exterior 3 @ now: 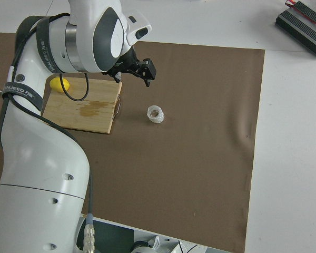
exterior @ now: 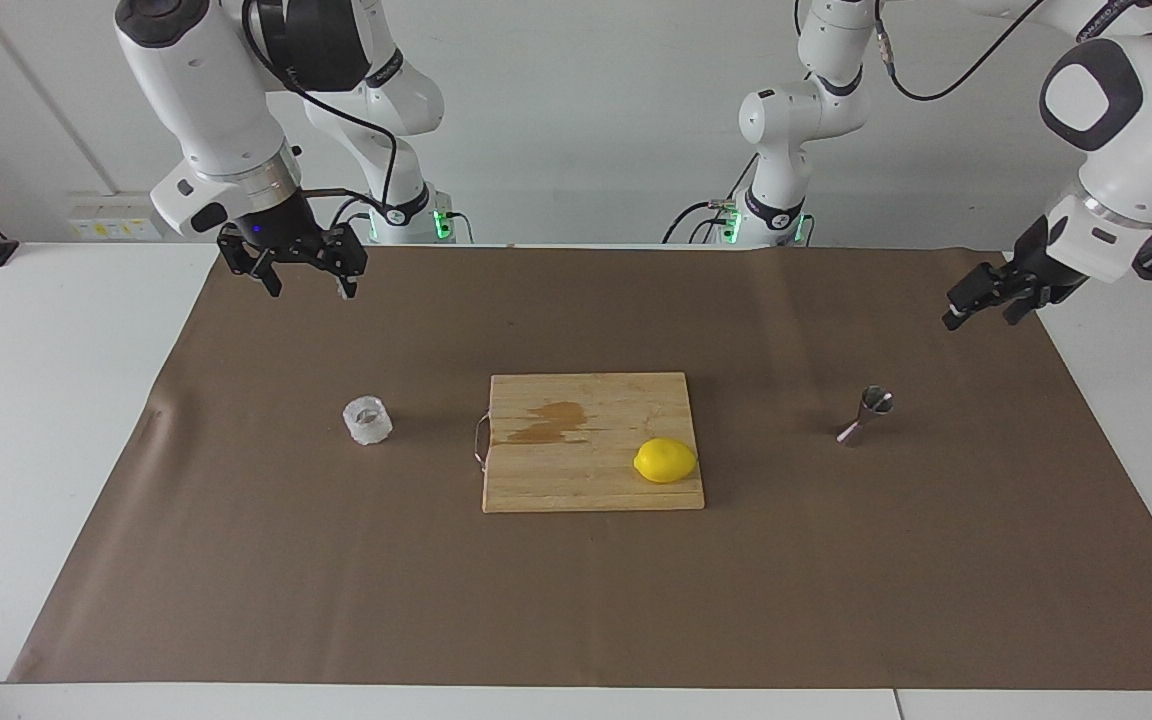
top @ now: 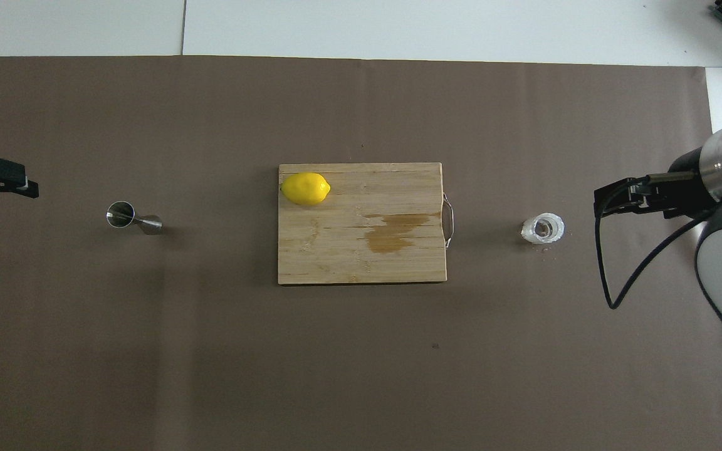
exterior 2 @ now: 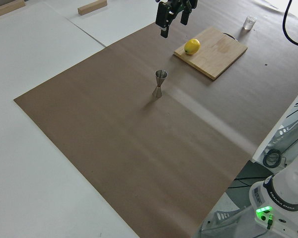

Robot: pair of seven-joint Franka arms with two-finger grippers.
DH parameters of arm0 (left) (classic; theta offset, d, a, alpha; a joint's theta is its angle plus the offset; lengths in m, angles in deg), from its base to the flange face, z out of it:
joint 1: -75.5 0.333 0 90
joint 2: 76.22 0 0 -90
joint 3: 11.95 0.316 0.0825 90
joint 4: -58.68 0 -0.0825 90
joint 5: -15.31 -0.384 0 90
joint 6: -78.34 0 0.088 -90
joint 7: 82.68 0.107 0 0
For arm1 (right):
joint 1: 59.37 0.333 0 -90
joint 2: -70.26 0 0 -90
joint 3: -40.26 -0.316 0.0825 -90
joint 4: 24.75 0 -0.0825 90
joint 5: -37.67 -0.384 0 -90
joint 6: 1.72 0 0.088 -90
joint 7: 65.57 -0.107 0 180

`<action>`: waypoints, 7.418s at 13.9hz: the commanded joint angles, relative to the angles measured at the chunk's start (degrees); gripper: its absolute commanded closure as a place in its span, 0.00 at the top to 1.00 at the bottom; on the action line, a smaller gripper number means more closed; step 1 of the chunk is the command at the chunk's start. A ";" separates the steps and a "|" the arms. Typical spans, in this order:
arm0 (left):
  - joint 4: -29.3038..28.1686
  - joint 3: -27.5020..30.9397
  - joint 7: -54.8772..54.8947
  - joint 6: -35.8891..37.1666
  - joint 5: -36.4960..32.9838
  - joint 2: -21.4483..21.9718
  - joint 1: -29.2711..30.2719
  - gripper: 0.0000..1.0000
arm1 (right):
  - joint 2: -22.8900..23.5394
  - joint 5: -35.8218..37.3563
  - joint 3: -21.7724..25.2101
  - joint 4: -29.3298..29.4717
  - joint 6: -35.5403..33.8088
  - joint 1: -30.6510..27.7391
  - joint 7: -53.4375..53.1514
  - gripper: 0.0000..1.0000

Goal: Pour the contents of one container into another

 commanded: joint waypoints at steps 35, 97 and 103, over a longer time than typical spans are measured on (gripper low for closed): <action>-42.29 -0.64 -66.58 -49.91 64.95 8.04 -4.03 1.00 | 0.32 -1.48 -0.50 0.63 -0.70 -1.02 1.47 1.00; -17.94 -1.61 -112.20 -78.01 50.01 -9.27 -52.88 0.00 | 0.32 -1.48 -0.50 0.54 -0.70 -1.02 1.47 1.00; -17.41 -1.70 -111.93 -81.18 48.08 -14.02 -55.88 0.00 | 0.32 -1.48 -0.50 0.63 -0.70 -1.02 1.47 1.00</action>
